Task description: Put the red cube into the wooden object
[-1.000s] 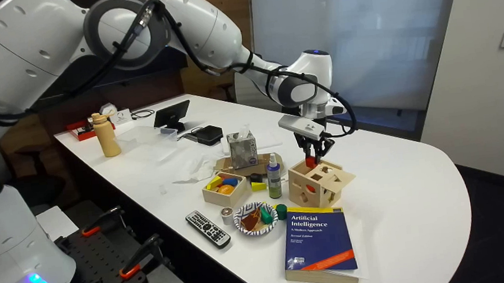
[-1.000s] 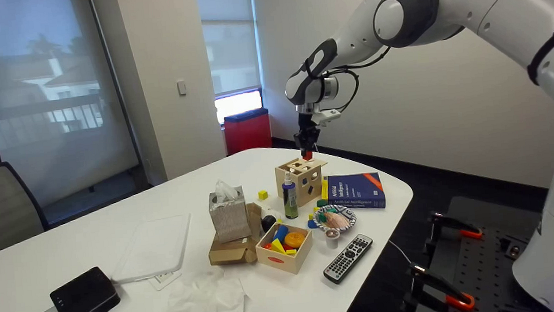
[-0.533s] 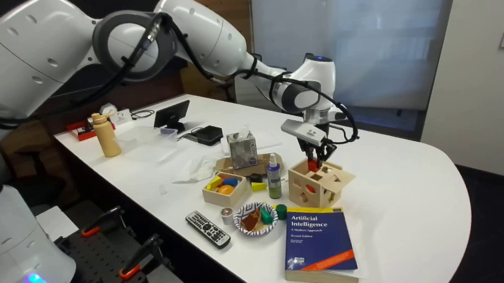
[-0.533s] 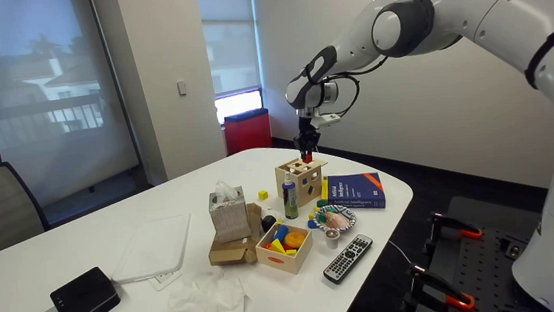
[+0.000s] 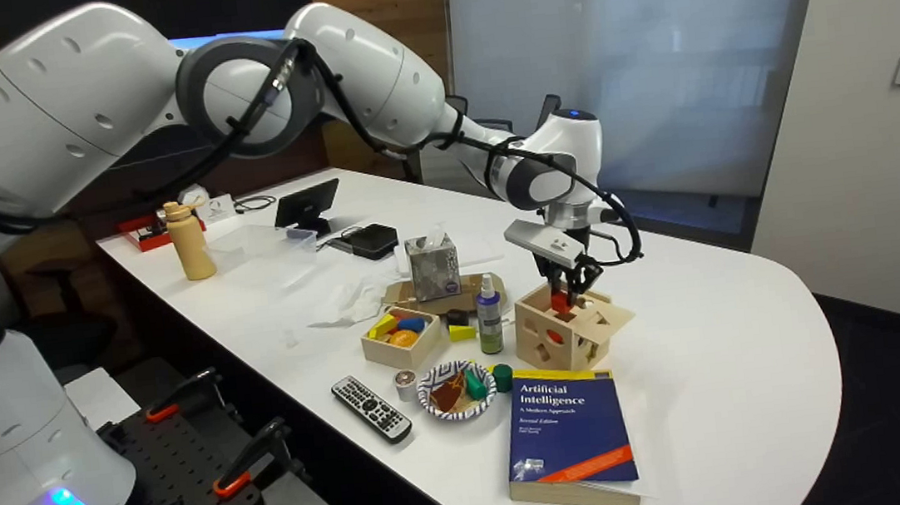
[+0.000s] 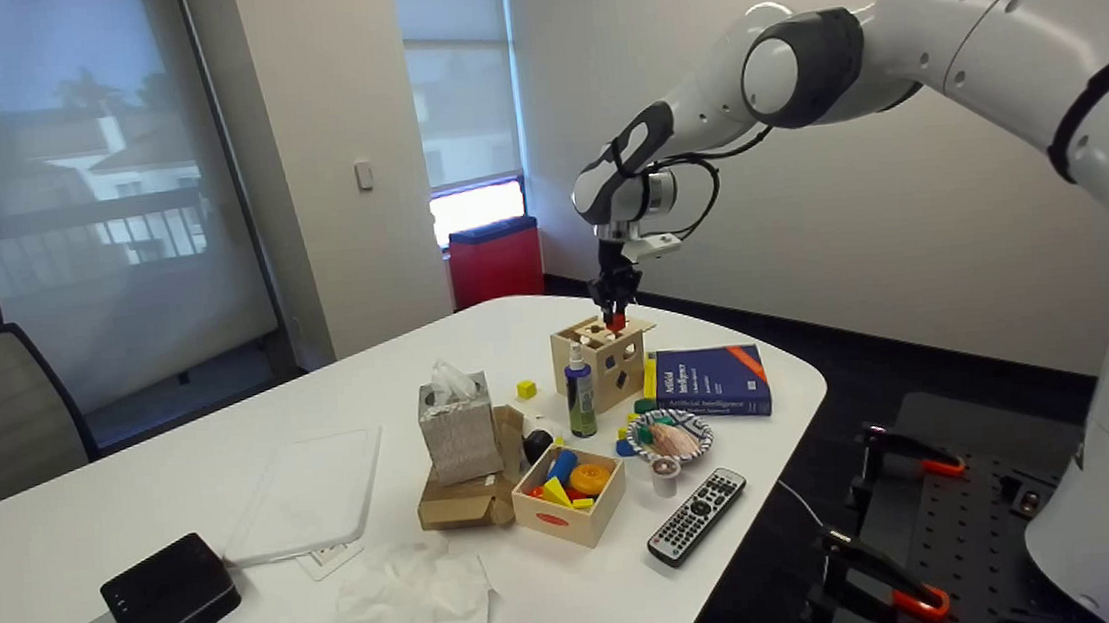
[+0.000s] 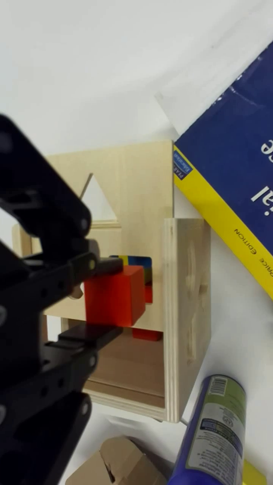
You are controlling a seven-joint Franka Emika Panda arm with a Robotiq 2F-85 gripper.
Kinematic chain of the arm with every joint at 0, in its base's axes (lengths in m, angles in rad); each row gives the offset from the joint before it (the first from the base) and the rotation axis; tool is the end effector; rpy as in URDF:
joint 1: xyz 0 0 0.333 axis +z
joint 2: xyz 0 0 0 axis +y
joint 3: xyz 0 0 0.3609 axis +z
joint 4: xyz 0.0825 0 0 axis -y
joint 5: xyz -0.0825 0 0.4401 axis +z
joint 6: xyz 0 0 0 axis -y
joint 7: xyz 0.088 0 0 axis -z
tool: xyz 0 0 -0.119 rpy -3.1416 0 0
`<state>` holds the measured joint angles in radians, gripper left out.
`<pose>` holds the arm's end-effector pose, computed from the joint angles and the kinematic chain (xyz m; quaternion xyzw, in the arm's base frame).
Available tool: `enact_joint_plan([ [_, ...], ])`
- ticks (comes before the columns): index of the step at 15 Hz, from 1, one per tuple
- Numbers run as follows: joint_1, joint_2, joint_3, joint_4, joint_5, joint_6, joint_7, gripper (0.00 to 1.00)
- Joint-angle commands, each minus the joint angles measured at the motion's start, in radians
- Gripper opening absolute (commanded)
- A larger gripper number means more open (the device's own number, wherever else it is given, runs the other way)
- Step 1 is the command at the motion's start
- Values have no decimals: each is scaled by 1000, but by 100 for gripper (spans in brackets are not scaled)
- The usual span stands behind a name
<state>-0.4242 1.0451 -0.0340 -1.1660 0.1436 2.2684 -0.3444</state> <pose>0.7688 -0.3642 0.1326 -0.9944 0.0923 -0.0430 0.0272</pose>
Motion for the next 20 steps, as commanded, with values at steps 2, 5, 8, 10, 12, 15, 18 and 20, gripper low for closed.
enact_joint_plan([
  [2,-8,24,8,57,7,-53,33,10],
  [5,-6,29,5,68,7,-75,52,10],
  [8,-7,37,5,86,10,-102,72,10],
  [10,-10,40,9,97,15,-115,76,10],
  [12,0,23,1,52,2,-73,57,35],
  [15,-1,24,1,60,11,-78,57,35],
  [18,-2,24,2,61,12,-80,57,35],
  [20,-2,24,2,61,12,-80,57,35],
])
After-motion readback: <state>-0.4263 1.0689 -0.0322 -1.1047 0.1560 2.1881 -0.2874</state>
